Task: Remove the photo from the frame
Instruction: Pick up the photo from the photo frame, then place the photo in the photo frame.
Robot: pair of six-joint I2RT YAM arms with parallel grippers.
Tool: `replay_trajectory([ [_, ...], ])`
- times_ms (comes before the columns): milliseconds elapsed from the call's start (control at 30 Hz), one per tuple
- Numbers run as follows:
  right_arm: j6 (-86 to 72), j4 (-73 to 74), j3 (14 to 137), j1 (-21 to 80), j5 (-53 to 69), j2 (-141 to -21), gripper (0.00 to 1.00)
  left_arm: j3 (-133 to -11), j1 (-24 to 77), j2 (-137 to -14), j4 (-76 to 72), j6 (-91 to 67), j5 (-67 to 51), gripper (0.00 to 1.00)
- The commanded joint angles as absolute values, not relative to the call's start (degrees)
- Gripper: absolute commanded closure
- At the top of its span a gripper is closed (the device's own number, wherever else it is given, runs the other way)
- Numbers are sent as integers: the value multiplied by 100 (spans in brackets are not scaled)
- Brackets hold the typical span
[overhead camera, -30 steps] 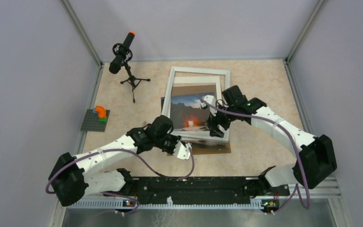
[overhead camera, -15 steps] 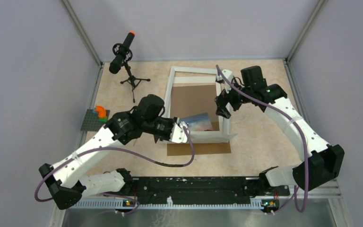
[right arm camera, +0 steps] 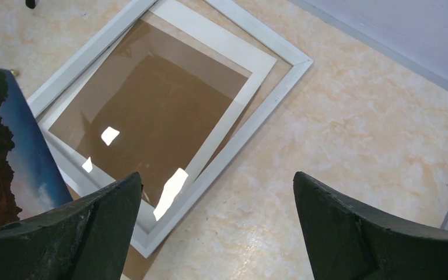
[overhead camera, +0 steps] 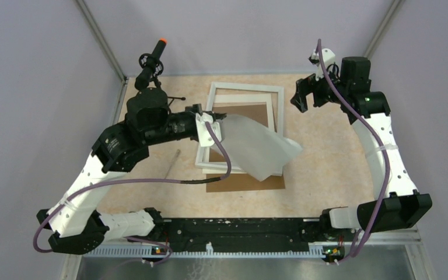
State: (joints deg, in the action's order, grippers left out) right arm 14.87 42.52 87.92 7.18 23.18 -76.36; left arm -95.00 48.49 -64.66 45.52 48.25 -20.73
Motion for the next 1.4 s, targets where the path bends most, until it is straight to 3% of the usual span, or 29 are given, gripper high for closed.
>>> replay_trajectory([
  [0, 1293, 4130, 8930, 668, 2335, -7398, 1, -9888, 4869, -6696, 3277, 4834, -1106, 100],
  [133, 1251, 4076, 8867, 669, 2283, -7408, 1, -9639, 4628, -6950, 2297, 5342, -481, 100],
  [333, 1230, 3984, 8850, 660, 2167, -7505, 1, -9129, 3449, -7667, 586, 5341, -1232, 100],
  [567, 1083, 3915, 8783, 481, 2136, -7594, 1, -9689, 2610, -9026, -1356, 5064, -2170, 100],
  [733, 961, 3894, 8771, 207, 2239, -7668, 1, -10495, 2520, -9917, -1601, 4917, -2399, 100],
  [867, 966, 3924, 8738, 46, 2291, -7673, 1, -10273, 2496, -9871, -1644, 4880, -2976, 100],
  [1100, 984, 3903, 8547, 18, 2344, -7630, 1, -8115, 2504, -9018, -719, 5311, -4208, 100],
  [1367, 1002, 3954, 8549, 23, 2437, -7753, 1, -5934, 2619, -8483, 569, 7496, -5012, 100],
])
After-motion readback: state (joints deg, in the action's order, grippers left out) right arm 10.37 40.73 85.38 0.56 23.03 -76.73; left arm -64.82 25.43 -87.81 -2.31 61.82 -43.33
